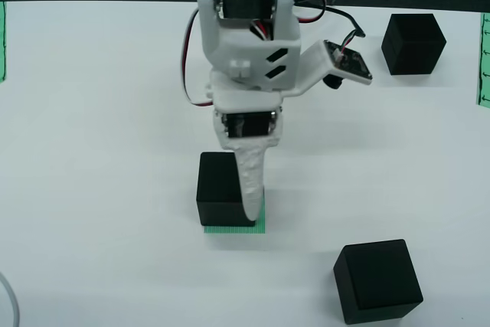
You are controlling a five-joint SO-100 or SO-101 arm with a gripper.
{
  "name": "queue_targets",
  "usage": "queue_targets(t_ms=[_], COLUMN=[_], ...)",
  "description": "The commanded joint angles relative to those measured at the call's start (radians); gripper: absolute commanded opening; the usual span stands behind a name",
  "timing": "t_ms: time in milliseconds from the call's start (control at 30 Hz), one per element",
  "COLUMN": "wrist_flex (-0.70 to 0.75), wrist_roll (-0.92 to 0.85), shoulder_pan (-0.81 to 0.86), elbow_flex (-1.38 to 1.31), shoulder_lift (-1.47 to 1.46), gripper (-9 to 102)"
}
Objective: Stack 3 Blocks on the chosen place.
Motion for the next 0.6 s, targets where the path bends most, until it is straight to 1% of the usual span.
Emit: queue_targets(t_ms=[0, 100, 200, 300, 567], wrist_flex=[0.008, -0.003, 0.003, 0.035, 0.137], wrist_roll=[-0.009, -0.011, 0.006, 0.032, 0.031], shoulder_pan=[-0.069, -0.152, -0.216, -0.23, -0.23], elbow_flex=[0.017, 0.031, -0.026, -0.164, -0.638], shoulder_lift=[0.127, 0.192, 0.176, 0.075, -0.279], gripper=[40, 40, 40, 40, 40])
